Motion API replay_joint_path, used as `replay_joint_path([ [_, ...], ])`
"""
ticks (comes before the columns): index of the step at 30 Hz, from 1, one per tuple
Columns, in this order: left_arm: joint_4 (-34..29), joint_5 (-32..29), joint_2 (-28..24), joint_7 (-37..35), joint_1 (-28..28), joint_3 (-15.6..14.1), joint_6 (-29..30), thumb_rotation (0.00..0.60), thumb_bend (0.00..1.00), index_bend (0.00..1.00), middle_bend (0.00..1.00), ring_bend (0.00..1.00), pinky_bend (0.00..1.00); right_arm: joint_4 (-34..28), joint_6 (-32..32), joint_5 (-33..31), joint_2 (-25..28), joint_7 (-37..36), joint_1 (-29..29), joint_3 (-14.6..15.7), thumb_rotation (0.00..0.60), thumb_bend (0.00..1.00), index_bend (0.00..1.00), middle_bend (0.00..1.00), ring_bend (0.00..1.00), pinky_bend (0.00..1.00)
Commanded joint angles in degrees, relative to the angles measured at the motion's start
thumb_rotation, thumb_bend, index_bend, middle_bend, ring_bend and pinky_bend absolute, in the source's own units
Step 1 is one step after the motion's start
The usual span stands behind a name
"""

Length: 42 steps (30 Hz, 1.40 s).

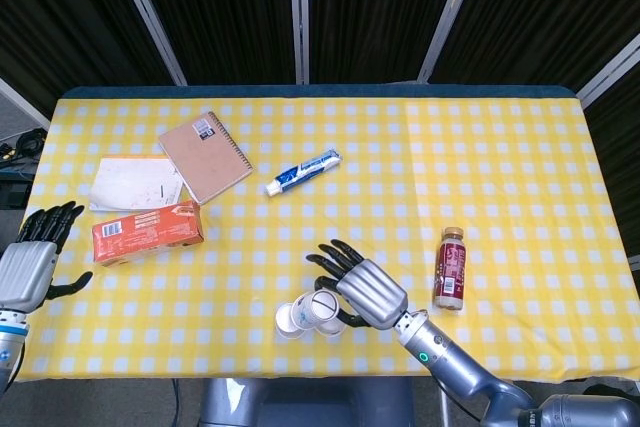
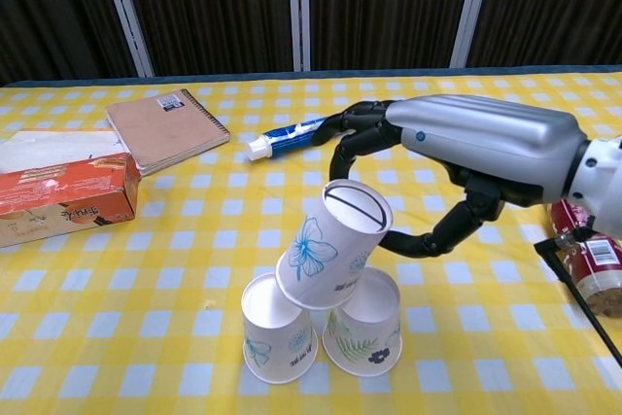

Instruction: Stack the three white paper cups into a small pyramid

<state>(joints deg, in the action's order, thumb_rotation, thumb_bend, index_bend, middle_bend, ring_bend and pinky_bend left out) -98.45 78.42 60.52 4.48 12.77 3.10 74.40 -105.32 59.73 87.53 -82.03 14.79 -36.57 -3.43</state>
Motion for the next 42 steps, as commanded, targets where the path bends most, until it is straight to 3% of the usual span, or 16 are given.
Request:
replay_joint_path([
  [1, 0.0, 0.0, 0.0, 0.1, 0.0, 0.0, 0.0, 0.6, 0.25, 0.0, 0.0, 0.0, 0.0, 0.1, 0.0, -0.1, -0.1, 0.3, 0.0, 0.1, 0.6, 0.27, 0.47, 0.12, 0.0, 0.0],
  [22, -0.3, 0.0, -0.1, 0.4, 0.1, -0.2, -0.6, 0.6, 0.25, 0.0, 0.0, 0.0, 0.0, -1.7, -0.3, 1.0, 1.4, 0.7, 0.4, 1.5, 0.6, 0.25, 0.45, 0.1, 0.0, 0.0],
  [42, -0.4, -0.5, -0.6, -0.2, 0.2, -0.1, -1.2, 0.6, 0.25, 0.0, 0.0, 0.0, 0.0, -3.8, 0.3, -1.7, 2.0, 4.3, 1.1, 0.8, 0.6, 0.17, 0.24, 0.0, 0.0, 0.0],
])
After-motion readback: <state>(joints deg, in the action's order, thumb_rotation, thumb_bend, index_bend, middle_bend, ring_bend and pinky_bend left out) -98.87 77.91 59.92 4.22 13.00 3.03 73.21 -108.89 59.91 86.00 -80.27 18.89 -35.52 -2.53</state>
